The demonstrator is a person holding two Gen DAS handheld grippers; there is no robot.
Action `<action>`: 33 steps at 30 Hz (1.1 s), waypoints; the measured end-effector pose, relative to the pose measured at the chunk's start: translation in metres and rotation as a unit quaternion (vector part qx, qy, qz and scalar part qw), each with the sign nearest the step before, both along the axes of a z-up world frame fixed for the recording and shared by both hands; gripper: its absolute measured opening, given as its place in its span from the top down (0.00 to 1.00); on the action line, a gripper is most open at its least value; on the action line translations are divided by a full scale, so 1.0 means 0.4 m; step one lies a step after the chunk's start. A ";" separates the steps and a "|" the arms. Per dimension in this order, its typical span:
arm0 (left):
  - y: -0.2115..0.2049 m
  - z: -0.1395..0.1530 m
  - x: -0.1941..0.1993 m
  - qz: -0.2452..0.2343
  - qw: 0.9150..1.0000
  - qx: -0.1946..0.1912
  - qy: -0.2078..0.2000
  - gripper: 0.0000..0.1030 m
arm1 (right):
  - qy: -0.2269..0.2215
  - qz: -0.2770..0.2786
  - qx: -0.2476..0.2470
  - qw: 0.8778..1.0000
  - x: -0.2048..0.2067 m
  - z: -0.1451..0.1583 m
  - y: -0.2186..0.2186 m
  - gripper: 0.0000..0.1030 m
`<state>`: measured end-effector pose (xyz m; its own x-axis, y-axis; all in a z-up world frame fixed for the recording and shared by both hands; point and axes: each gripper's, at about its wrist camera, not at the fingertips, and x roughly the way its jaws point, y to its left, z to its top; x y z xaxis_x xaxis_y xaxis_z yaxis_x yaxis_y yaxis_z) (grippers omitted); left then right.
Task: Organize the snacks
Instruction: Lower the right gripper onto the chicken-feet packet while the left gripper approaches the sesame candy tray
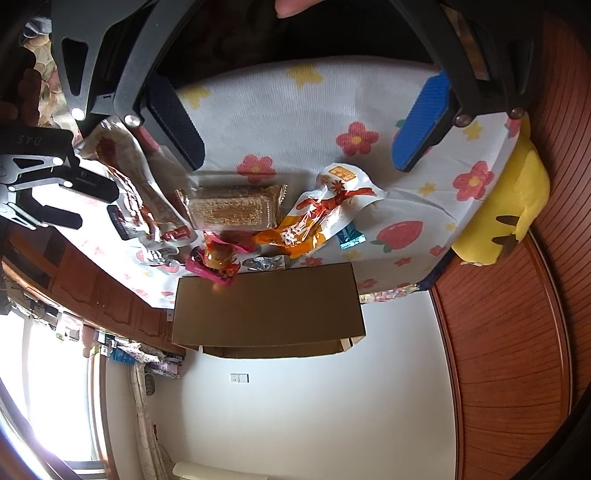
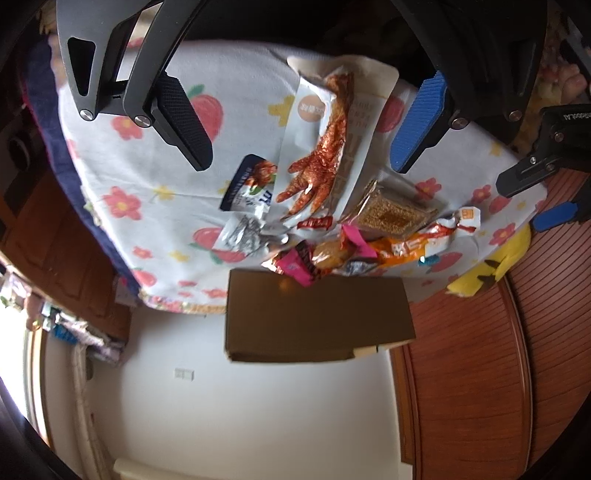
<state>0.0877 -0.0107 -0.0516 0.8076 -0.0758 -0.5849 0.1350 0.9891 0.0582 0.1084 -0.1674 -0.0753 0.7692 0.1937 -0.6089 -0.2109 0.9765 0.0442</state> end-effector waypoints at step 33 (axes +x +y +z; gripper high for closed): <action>-0.016 -0.037 0.158 -0.048 0.998 -0.026 0.041 0.02 | 0.078 0.067 -0.068 0.992 0.132 -0.085 0.056 0.37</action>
<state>0.1510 -0.0171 -0.0662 0.7444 -0.1834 -0.6421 0.2322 0.9726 -0.0086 0.1613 -0.1449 -0.1093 0.6364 0.1956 -0.7462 -0.3402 0.9393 -0.0439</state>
